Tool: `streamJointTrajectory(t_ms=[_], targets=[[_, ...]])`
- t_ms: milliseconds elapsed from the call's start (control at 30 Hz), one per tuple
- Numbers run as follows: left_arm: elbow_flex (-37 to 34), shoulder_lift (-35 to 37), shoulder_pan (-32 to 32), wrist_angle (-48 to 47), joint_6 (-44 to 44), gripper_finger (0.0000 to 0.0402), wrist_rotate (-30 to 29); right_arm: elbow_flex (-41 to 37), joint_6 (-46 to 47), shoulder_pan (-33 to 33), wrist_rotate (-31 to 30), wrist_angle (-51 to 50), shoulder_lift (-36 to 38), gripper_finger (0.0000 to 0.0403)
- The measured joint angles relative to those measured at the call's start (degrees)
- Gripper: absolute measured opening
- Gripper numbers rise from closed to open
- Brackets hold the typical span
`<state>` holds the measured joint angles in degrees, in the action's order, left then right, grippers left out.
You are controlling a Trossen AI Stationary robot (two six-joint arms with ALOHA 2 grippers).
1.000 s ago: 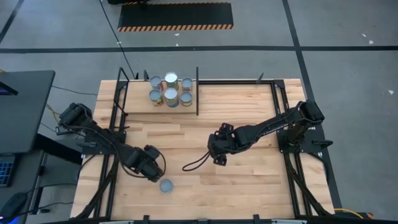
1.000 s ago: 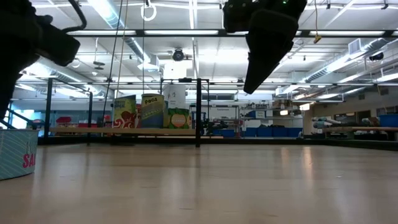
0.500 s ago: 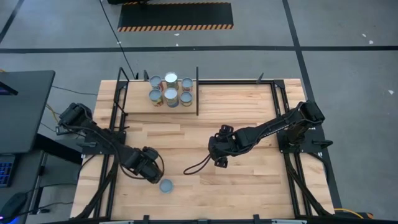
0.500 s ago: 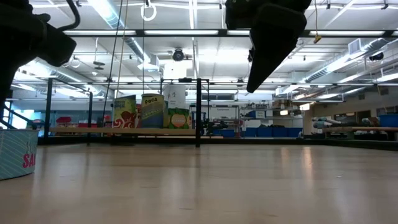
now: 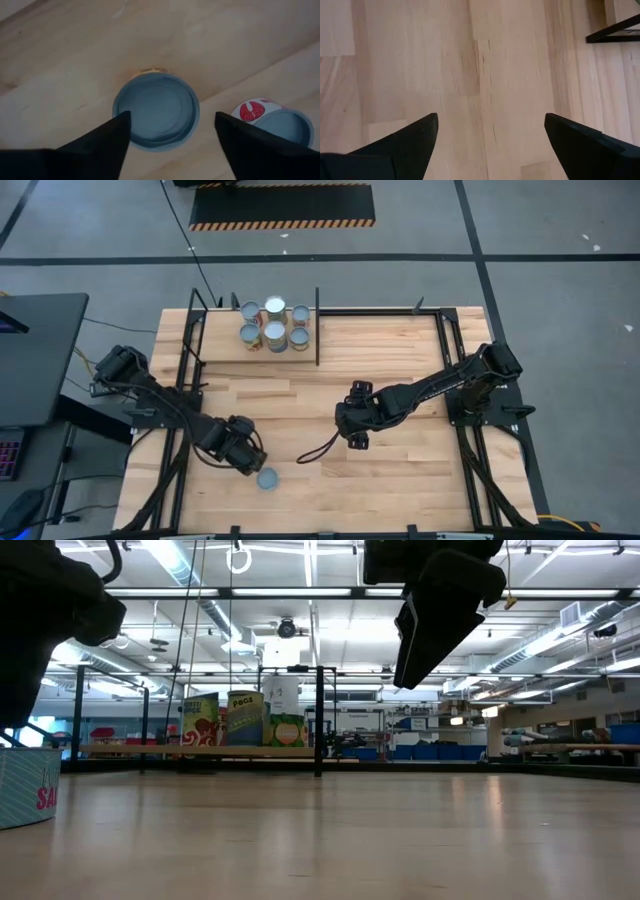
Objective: Pick and place cans onto a shelf
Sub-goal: Put the canned tomatoes on the shelf
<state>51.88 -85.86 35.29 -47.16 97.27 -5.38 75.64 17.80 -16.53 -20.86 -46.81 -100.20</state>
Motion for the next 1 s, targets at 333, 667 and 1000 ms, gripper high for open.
streamJointTrajectory(t_ms=[333, 667, 1000], targets=[[0.02, 0.0, 2.75, -0.33, 6.0, 0.0227, -0.78, 0.0, -0.1, 0.0, 0.0, 0.02, 0.0, 0.0374], [-0.66, 0.04, 2.9, -1.12, 7.85, 0.0364, 0.94, 0.0, -0.48, 0.0, 0.0, 0.04, 0.0, 0.0374], [-4.5, 0.0, 0.2, 4.63, 8.56, 0.0378, 1.58, 0.0, -1.05, 0.0, 0.0, 0.07, 0.0, 0.0374]])
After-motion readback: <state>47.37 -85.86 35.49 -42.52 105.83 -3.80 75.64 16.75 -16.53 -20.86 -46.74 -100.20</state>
